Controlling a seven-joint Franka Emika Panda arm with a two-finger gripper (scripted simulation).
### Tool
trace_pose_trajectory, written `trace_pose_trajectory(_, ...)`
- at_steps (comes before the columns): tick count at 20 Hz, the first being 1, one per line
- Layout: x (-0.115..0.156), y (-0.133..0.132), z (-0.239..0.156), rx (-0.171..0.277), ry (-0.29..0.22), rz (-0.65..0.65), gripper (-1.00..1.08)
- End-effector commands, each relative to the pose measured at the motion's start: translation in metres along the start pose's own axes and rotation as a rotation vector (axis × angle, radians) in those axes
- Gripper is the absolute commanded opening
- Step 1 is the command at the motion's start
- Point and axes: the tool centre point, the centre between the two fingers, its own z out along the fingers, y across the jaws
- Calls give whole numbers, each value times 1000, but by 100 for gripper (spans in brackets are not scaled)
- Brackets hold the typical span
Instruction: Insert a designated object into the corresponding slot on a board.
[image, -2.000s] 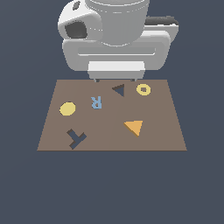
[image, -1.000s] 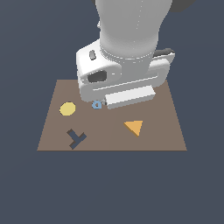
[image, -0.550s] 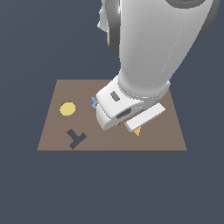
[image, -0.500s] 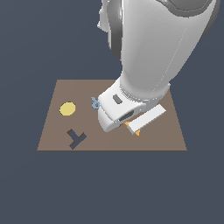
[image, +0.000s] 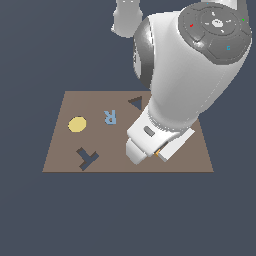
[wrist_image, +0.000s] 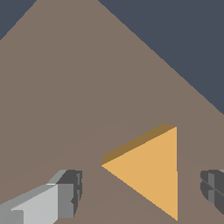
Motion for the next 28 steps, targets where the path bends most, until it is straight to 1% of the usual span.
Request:
trace_pose_trajectory(1, 2, 0, 2, -1, 0, -15, 100)
trace_pose_trajectory(5, 1, 0, 3, 0, 0, -10, 100)
trace_pose_trajectory(13, 2, -1, 22, -1, 0, -16, 100)
trace_pose_trajectory(14, 2, -1, 22, -1, 0, -16, -100)
trace_pose_trajectory(28, 2, -1, 17, -1, 0, -16, -100)
